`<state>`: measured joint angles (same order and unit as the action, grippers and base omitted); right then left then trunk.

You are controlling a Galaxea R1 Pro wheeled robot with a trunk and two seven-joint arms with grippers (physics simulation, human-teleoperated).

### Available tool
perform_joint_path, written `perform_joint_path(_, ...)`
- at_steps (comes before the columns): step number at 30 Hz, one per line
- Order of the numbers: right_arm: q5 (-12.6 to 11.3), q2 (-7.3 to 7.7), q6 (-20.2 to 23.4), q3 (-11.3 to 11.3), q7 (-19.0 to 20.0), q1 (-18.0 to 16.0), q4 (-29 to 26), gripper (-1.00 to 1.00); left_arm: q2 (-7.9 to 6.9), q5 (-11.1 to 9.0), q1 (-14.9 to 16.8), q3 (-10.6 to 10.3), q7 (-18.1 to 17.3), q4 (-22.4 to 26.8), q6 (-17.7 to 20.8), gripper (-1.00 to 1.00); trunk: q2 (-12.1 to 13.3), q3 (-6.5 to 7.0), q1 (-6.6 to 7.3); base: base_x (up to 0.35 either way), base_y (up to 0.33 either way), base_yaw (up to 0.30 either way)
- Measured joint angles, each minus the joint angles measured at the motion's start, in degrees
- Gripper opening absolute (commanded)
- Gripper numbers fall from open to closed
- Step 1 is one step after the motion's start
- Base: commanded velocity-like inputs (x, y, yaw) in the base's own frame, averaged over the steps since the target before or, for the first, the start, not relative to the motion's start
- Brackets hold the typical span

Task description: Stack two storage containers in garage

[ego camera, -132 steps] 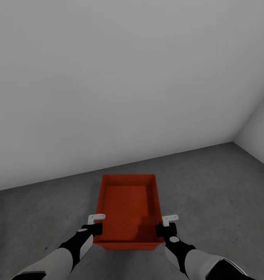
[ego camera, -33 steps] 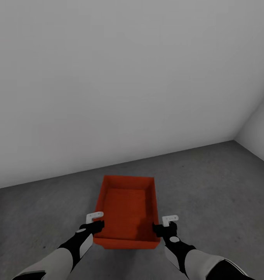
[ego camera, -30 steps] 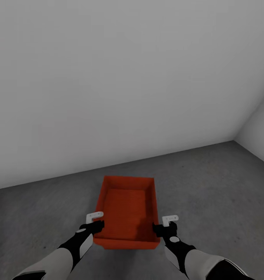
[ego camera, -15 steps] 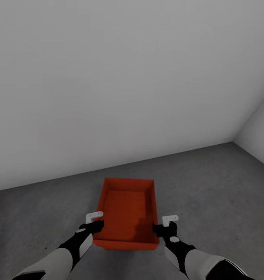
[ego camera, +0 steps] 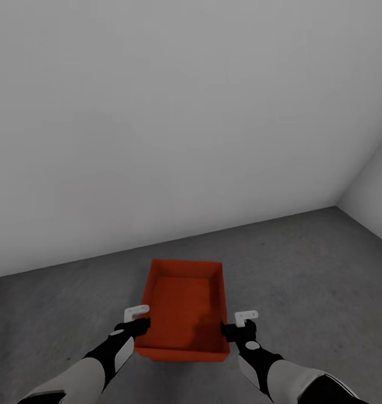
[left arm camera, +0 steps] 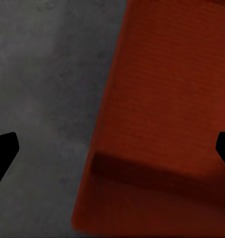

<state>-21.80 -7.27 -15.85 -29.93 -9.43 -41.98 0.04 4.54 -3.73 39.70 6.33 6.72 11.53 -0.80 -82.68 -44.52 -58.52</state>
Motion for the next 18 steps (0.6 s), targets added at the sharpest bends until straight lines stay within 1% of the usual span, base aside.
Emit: perform_joint_path(18,0.0,0.0,-0.01,0.03,-0.01,0.0,0.0,1.0,0.0,0.0,0.0,-0.02,0.0,-0.01,0.0,1.0,7.22,3.23,3.95,0.0,0.0,0.0)
